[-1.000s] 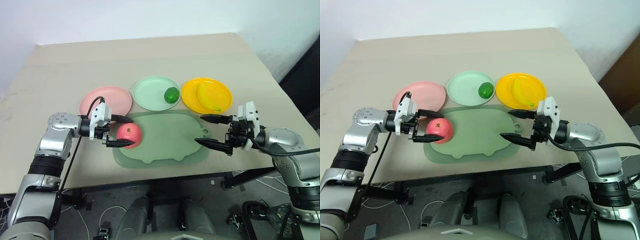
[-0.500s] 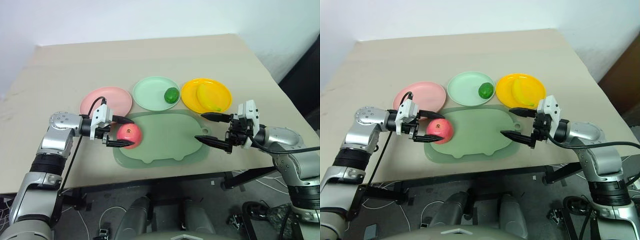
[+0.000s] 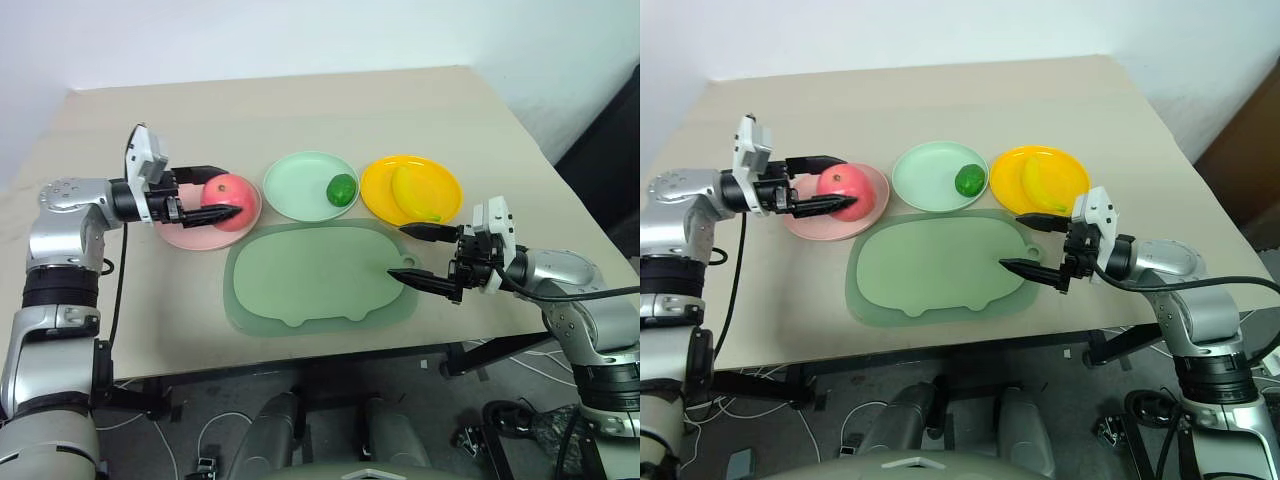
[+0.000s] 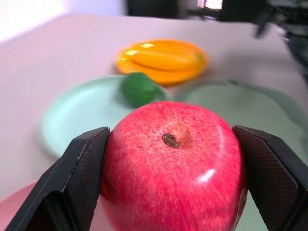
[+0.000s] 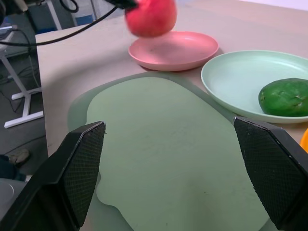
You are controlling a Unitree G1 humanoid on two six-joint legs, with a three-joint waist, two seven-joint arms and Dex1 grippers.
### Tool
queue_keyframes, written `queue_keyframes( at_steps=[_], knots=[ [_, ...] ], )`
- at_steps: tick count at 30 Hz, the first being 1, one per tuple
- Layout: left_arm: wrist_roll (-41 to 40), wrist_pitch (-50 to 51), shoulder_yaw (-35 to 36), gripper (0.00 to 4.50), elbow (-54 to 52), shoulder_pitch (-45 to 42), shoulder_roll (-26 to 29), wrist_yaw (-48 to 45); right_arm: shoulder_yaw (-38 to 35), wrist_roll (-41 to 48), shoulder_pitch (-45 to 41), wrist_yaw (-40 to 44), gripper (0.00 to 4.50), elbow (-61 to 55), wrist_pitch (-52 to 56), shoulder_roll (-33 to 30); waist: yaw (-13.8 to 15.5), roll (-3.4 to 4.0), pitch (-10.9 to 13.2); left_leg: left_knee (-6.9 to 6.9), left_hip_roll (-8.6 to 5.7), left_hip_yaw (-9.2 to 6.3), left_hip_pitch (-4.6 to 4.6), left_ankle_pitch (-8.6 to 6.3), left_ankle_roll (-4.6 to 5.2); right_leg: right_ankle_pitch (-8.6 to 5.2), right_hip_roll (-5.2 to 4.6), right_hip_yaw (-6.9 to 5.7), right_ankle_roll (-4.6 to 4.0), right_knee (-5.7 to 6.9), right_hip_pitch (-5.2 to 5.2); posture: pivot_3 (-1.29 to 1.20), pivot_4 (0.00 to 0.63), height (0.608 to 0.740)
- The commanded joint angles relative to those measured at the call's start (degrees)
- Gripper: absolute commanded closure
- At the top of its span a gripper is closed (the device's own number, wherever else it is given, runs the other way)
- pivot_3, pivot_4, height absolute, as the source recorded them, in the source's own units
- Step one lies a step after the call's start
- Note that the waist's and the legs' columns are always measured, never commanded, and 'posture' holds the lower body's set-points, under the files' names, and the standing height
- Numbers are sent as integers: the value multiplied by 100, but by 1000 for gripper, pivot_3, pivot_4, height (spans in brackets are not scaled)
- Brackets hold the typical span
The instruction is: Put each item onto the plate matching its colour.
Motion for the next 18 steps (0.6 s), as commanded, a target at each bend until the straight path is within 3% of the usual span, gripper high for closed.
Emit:
queue_keyframes(
  at_steps=[1,8,17,18],
  knots=[
    [366,-929,234,683,1007,-408,50,636,1,-23,-125,-9,0,-3,-77,38,7,-1,1,1,0,0,0,0,0,0,0,0,1,2,0,0,150,737],
    [949,-2190,202,683,2329,-726,-157,1770,17,-116,-152,-117,0,11,-109,128,26,-4,2,18,-4,0,-1,-1,0,9,-3,0,17,5,-3,0,150,737],
    [1165,-2467,194,683,2709,-803,-313,1938,-4,-140,-99,-182,0,-26,-130,140,12,-5,2,28,-3,0,-5,-3,-5,20,0,0,36,8,-2,0,150,737],
    [1186,-2477,186,341,2731,-790,-329,1939,4,-143,-110,-195,0,-25,-130,150,12,-5,2,28,-3,0,-5,-3,-5,20,0,0,36,9,-1,0,150,737]
  ],
)
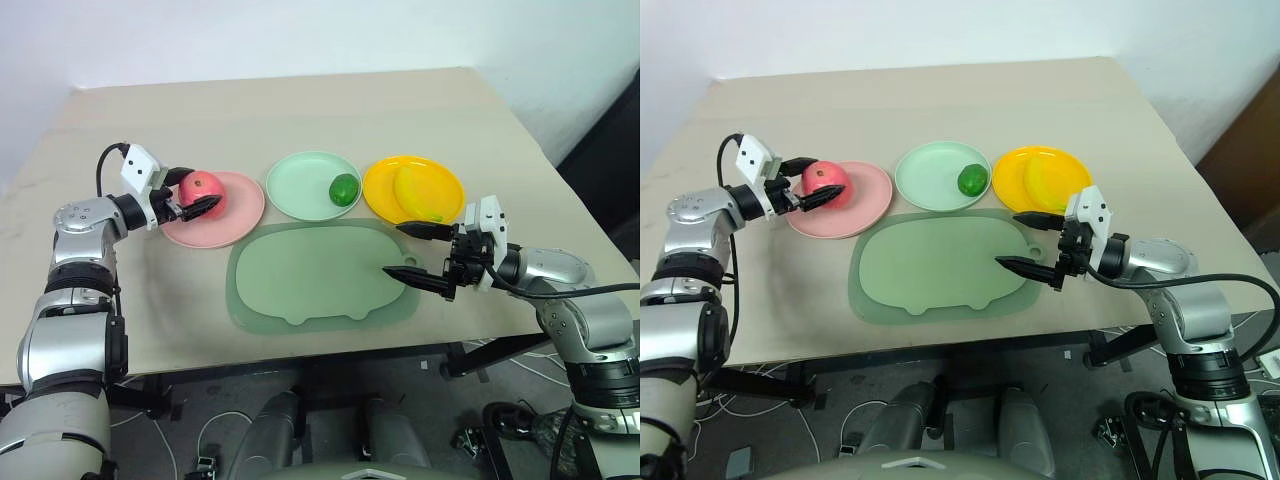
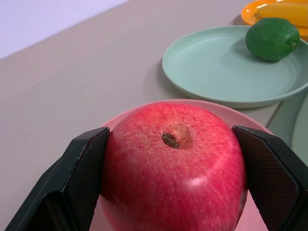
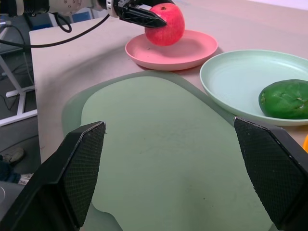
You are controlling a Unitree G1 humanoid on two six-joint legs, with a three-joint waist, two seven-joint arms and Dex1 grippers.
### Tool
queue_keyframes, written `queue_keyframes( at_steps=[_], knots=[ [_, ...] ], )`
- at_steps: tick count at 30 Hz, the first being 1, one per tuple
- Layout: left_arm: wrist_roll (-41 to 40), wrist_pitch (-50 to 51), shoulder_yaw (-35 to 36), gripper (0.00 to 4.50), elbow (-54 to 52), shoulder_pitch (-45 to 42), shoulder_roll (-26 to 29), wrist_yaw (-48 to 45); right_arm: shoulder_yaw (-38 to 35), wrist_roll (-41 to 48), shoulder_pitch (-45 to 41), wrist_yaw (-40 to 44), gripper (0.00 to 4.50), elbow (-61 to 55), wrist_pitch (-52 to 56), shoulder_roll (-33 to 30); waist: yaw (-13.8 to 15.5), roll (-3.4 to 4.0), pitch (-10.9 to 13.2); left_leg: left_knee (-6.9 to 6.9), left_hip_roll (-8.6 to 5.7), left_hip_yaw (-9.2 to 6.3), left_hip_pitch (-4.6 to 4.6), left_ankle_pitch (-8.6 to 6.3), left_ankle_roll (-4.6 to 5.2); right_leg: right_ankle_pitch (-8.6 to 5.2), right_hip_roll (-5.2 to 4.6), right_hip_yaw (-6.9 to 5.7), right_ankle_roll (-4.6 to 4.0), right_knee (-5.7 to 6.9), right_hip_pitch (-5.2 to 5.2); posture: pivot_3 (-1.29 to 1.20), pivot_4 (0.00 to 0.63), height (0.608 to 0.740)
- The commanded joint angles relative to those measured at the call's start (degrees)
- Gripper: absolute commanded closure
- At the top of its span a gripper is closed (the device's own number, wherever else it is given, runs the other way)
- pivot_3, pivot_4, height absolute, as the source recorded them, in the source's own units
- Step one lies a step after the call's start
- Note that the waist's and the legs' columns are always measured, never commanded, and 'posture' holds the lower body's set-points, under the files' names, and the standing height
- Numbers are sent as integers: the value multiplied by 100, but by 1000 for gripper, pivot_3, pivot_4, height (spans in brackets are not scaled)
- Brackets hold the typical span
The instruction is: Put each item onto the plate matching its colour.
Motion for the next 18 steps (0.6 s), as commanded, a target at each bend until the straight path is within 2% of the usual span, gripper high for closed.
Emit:
queue_keyframes(
  at_steps=[1,18],
  knots=[
    [69,-166,84,341,47,-121,1,64,-78,14,-50,-48,0,-65,-108,48,-1,0,0,0,0,0,0,0,1,0,0,0,0,1,1,0,150,737],
    [-17,108,270,341,-33,-124,1,-258,-38,-43,-199,-66,0,135,-182,111,-4,0,0,39,0,-1,-2,-4,-6,0,1,0,0,35,-4,0,150,737]
  ],
)
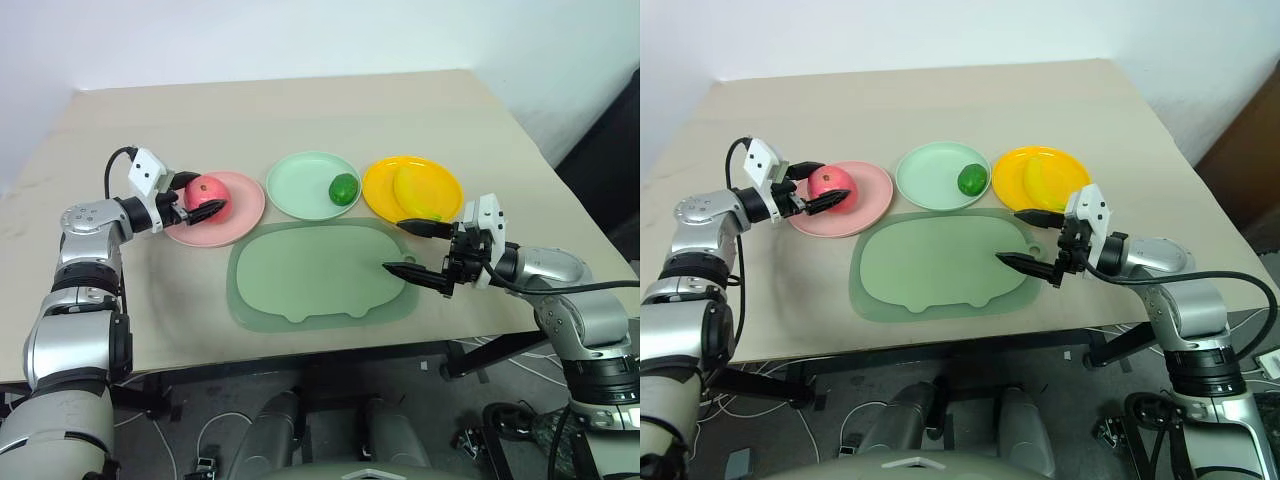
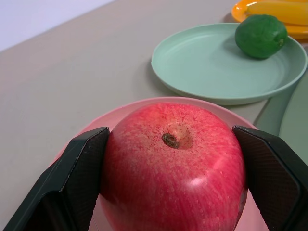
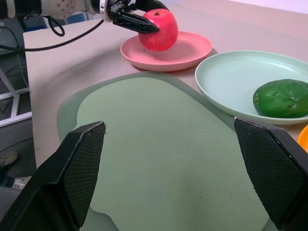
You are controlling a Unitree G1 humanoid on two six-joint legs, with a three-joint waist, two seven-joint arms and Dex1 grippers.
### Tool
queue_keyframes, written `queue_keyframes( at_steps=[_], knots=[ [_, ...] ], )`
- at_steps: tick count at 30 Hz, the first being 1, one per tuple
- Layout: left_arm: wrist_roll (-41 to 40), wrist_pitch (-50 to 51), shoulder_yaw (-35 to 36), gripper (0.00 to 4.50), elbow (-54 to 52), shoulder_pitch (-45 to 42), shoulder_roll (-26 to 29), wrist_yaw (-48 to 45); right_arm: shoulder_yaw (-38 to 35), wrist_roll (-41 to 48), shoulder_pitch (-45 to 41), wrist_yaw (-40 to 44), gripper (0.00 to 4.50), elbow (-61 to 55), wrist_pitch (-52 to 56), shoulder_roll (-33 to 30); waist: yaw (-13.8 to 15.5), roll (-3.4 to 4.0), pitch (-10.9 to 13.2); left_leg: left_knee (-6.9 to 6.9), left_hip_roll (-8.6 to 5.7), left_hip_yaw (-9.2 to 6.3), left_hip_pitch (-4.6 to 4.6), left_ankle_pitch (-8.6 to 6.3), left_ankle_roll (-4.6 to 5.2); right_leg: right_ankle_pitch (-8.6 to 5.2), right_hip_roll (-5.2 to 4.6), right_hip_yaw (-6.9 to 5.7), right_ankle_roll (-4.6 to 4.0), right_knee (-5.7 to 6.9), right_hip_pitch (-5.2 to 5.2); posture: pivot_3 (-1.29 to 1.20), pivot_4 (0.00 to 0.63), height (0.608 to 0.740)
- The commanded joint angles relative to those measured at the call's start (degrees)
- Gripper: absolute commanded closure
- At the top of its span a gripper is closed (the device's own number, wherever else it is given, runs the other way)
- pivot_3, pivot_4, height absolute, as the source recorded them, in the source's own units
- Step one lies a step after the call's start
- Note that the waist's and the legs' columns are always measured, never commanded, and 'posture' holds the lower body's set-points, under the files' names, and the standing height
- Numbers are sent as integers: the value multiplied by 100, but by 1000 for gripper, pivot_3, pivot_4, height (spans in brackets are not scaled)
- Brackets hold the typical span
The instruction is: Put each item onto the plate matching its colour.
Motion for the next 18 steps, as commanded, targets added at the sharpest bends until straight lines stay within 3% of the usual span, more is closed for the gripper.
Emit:
queue_keyframes(
  at_steps=[1,18],
  knots=[
    [-120,43,191,341,-159,-103,120,-51,-58,9,-107,-15,0,-33,-103,46,1,0,0,0,0,0,0,0,0,0,0,0,0,0,0,0,150,737],
    [-112,610,308,341,-183,-26,198,59,-18,14,-134,0,0,-5,-73,109,-1,0,0,1,0,0,0,0,1,1,0,0,2,2,1,0,150,737]
  ],
)
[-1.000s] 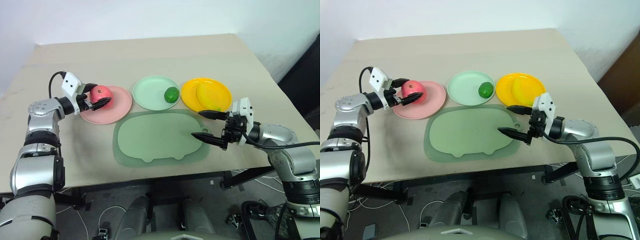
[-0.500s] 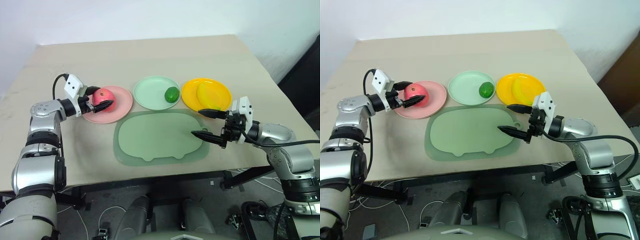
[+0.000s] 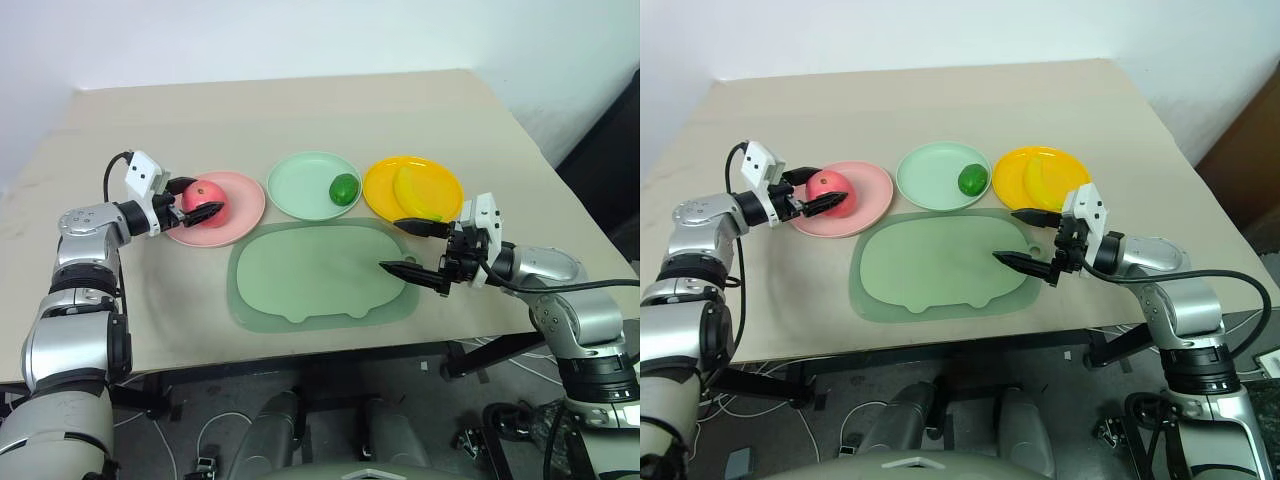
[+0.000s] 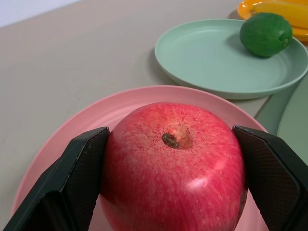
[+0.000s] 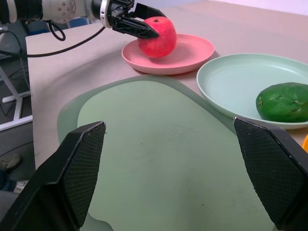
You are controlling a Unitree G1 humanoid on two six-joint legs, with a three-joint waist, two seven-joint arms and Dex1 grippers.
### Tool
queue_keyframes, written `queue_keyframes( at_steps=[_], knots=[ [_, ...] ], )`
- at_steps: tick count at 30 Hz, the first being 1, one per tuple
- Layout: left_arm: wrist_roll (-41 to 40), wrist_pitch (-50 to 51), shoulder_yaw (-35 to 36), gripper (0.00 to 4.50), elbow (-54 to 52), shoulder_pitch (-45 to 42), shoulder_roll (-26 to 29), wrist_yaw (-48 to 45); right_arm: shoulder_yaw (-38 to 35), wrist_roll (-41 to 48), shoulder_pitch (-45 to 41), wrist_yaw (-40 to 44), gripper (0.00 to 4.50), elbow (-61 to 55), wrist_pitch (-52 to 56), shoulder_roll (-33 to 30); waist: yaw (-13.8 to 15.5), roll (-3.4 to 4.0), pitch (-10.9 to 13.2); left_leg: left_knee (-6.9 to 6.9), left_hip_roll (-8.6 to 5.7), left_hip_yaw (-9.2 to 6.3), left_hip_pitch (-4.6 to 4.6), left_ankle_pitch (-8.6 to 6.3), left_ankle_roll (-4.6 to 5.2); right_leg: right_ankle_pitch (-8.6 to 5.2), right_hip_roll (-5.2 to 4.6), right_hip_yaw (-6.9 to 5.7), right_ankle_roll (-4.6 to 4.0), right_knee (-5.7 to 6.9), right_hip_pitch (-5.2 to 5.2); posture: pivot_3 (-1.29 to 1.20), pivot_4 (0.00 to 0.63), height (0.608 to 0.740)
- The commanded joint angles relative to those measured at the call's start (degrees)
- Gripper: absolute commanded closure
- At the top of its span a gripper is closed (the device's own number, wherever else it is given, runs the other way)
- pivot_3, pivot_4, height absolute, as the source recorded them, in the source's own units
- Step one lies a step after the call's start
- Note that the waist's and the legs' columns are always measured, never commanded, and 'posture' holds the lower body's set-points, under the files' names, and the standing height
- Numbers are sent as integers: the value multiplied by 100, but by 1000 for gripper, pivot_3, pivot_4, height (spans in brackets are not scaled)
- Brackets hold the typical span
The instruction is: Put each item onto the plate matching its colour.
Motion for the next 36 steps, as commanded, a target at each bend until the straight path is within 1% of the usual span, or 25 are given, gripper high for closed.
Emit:
queue_keyframes(
  at_steps=[1,13,19,24,28,36],
  knots=[
    [-118,160,188,341,-169,-66,159,60,-58,18,-99,4,0,-47,-73,13,0,0,0,0,0,0,0,0,0,0,0,0,0,0,0,0,150,737],
    [-217,485,290,341,-282,-45,129,48,-67,13,-59,80,0,-66,-167,17,1,0,0,0,0,0,0,0,0,0,0,0,0,0,0,0,150,737],
    [-262,625,312,341,-320,-17,50,-190,-81,14,-105,121,0,-71,-326,58,1,0,0,1,0,0,0,0,0,0,0,0,0,0,0,0,150,737],
    [-271,848,311,341,-277,25,-55,-147,-31,23,-188,100,0,-48,-341,108,0,0,0,1,0,0,0,0,0,0,0,0,0,1,0,0,150,737],
    [-242,723,287,341,-339,76,-168,3,-12,10,-213,80,0,-46,-349,142,0,0,0,1,0,0,0,0,0,0,0,0,0,2,0,0,150,737],
    [-261,700,325,341,-309,1,-143,73,-8,-18,-238,80,0,-33,-365,185,1,0,0,3,0,0,1,0,0,0,0,0,0,2,-1,0,150,737]
  ],
)
